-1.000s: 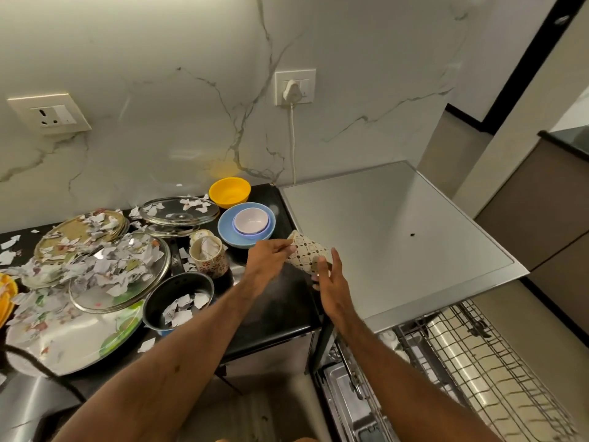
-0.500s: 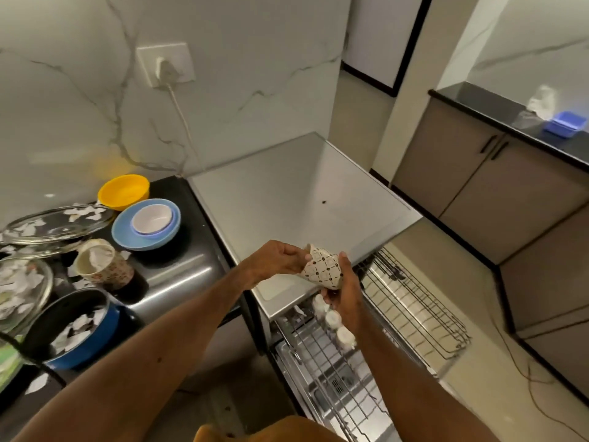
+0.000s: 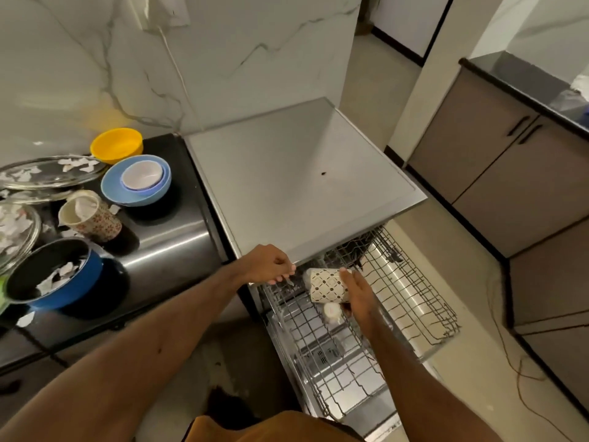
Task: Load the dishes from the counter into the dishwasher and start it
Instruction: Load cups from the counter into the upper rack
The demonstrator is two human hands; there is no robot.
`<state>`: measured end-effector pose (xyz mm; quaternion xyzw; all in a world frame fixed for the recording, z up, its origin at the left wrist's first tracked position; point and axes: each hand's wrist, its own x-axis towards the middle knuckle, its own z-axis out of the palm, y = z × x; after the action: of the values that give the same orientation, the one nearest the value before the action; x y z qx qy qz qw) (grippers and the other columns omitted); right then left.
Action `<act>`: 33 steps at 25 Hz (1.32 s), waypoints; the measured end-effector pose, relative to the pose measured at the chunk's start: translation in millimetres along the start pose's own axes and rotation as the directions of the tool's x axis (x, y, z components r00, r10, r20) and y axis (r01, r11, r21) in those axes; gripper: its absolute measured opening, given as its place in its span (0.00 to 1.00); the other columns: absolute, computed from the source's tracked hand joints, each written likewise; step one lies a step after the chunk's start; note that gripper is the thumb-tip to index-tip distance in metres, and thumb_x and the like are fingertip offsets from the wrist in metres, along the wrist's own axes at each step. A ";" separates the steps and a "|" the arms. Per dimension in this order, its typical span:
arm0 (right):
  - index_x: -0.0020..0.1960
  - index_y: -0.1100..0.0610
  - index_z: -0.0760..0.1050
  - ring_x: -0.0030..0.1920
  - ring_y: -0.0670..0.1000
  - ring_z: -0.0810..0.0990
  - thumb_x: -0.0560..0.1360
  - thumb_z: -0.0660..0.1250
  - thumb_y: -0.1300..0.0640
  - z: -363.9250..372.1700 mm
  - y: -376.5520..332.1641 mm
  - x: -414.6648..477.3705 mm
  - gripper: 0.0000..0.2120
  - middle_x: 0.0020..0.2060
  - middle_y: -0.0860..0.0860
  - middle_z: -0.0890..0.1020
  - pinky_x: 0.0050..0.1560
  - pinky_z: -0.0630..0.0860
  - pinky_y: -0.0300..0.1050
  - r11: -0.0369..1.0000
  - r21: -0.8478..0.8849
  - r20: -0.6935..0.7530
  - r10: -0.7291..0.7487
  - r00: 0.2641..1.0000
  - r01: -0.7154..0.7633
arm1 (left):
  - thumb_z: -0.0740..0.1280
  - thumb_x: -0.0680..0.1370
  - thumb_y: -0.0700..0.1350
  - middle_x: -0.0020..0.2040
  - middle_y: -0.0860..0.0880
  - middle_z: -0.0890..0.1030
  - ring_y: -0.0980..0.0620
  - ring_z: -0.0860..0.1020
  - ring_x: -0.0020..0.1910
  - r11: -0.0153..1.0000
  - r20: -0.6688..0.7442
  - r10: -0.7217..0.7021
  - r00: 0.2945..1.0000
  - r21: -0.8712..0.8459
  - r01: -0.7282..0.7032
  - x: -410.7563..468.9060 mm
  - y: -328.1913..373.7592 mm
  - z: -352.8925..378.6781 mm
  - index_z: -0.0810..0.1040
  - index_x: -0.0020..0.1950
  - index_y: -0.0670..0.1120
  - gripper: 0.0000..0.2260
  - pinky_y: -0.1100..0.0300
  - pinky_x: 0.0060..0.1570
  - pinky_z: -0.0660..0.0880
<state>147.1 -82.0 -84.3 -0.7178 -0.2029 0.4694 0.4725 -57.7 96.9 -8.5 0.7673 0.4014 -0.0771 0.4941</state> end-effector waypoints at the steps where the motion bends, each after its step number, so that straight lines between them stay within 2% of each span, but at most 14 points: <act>1: 0.64 0.54 0.75 0.47 0.55 0.87 0.82 0.65 0.40 4.1 1.8 4.2 0.19 0.56 0.58 0.84 0.39 0.83 0.44 0.997 -0.083 0.016 -0.008 1.000 0.009 | 0.69 0.82 0.50 0.52 0.49 0.86 0.52 0.85 0.48 0.996 -0.059 0.016 0.998 0.090 -0.011 -1.4 -4.9 4.8 0.84 0.58 0.46 0.10 0.62 0.49 0.80; 2: 0.66 0.52 0.74 0.49 0.53 0.86 0.80 0.68 0.40 7.5 4.3 9.8 0.21 0.59 0.56 0.83 0.41 0.84 0.46 0.985 -0.169 0.018 -0.023 1.000 0.026 | 0.68 0.83 0.48 0.55 0.49 0.85 0.52 0.83 0.50 0.984 -0.116 0.037 0.993 0.176 -0.016 -0.8 -6.7 8.7 0.84 0.59 0.46 0.09 0.63 0.51 0.77; 4: 0.69 0.52 0.71 0.51 0.49 0.82 0.78 0.72 0.39 21.7 8.9 22.0 0.27 0.60 0.53 0.80 0.46 0.84 0.48 0.930 -0.361 0.052 -0.049 0.997 0.065 | 0.66 0.83 0.48 0.58 0.49 0.84 0.53 0.81 0.54 0.977 -0.202 0.024 0.979 0.211 0.019 -0.8 -14.0 12.6 0.82 0.61 0.47 0.10 0.61 0.55 0.74; 6: 0.72 0.50 0.69 0.54 0.51 0.80 0.75 0.74 0.37 32.5 16.3 31.5 0.32 0.59 0.51 0.77 0.52 0.83 0.53 0.852 -0.519 0.073 -0.037 0.997 0.070 | 0.66 0.84 0.48 0.58 0.50 0.84 0.53 0.80 0.54 0.971 -0.211 0.020 0.977 0.237 0.031 -2.1 -15.6 16.5 0.81 0.62 0.48 0.10 0.60 0.56 0.76; 9: 0.72 0.44 0.66 0.59 0.58 0.79 0.71 0.73 0.32 52.8 24.2 43.1 0.35 0.63 0.53 0.74 0.57 0.82 0.60 0.734 -0.675 0.116 -0.001 0.993 0.080 | 0.64 0.84 0.48 0.54 0.50 0.84 0.53 0.81 0.49 0.957 -0.241 0.012 0.970 0.284 0.059 -5.4 -18.7 21.2 0.81 0.61 0.48 0.10 0.56 0.54 0.81; 12: 0.74 0.47 0.65 0.62 0.61 0.77 0.73 0.73 0.38 72.4 29.4 54.5 0.35 0.67 0.58 0.71 0.61 0.81 0.58 0.552 -0.819 0.186 -0.003 0.983 0.156 | 0.63 0.84 0.50 0.44 0.49 0.84 0.50 0.83 0.40 0.947 -0.181 -0.023 0.983 0.311 0.080 -9.1 -27.1 28.1 0.83 0.53 0.45 0.12 0.54 0.46 0.83; 14: 0.73 0.47 0.64 0.61 0.61 0.77 0.74 0.73 0.40 81.2 33.8 60.2 0.33 0.66 0.60 0.71 0.60 0.80 0.58 0.487 -0.853 0.222 0.015 0.975 0.187 | 0.63 0.84 0.51 0.42 0.48 0.85 0.49 0.83 0.40 0.930 -0.055 -0.062 0.997 0.359 0.077 -11.3 -38.7 39.1 0.84 0.51 0.45 0.13 0.53 0.47 0.83; 17: 0.75 0.45 0.62 0.62 0.63 0.77 0.74 0.74 0.42 88.7 44.2 68.9 0.35 0.67 0.61 0.71 0.60 0.80 0.60 0.473 -0.862 0.241 0.064 0.968 0.184 | 0.64 0.82 0.49 0.57 0.47 0.83 0.50 0.81 0.51 0.902 0.072 -0.164 0.984 0.416 0.120 -9.4 -64.5 65.3 0.81 0.63 0.47 0.13 0.51 0.58 0.81; 20: 0.79 0.42 0.58 0.65 0.65 0.75 0.75 0.75 0.45 93.5 55.1 76.4 0.39 0.70 0.60 0.70 0.62 0.79 0.61 0.456 -0.873 0.236 0.087 0.968 0.172 | 0.67 0.79 0.49 0.68 0.46 0.76 0.47 0.77 0.63 0.885 0.057 -0.294 0.954 0.394 0.249 -6.2 -87.6 90.6 0.72 0.72 0.49 0.21 0.47 0.65 0.77; 24: 0.81 0.42 0.56 0.70 0.68 0.71 0.75 0.75 0.45 101.5 69.2 92.0 0.41 0.75 0.59 0.67 0.64 0.78 0.65 0.393 -0.898 0.256 0.097 0.962 0.199 | 0.69 0.79 0.49 0.80 0.44 0.64 0.42 0.71 0.73 0.851 0.017 -0.240 0.971 0.484 0.202 2.2 -103.8 105.8 0.59 0.82 0.48 0.34 0.45 0.72 0.71; 30: 0.81 0.36 0.51 0.77 0.66 0.65 0.77 0.73 0.45 126.4 76.3 113.0 0.42 0.84 0.53 0.51 0.70 0.74 0.61 0.291 -0.927 0.280 0.122 0.952 0.235 | 0.68 0.79 0.47 0.82 0.44 0.58 0.42 0.66 0.76 0.839 -0.027 -0.220 0.975 0.505 0.203 15.3 -113.5 105.1 0.52 0.84 0.47 0.37 0.46 0.75 0.67; 33: 0.82 0.38 0.52 0.75 0.64 0.66 0.77 0.72 0.44 133.9 84.6 117.6 0.41 0.83 0.54 0.50 0.68 0.75 0.60 0.250 -0.928 0.306 0.096 0.947 0.275 | 0.68 0.79 0.47 0.83 0.44 0.57 0.42 0.65 0.77 0.843 -0.040 -0.199 0.979 0.502 0.192 17.7 -117.7 106.0 0.51 0.84 0.47 0.38 0.45 0.75 0.67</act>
<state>74.4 29.9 -229.6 -0.7618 -0.5569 0.3224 -0.0747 -97.9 41.9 -152.6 0.8240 0.4400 -0.2345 0.2691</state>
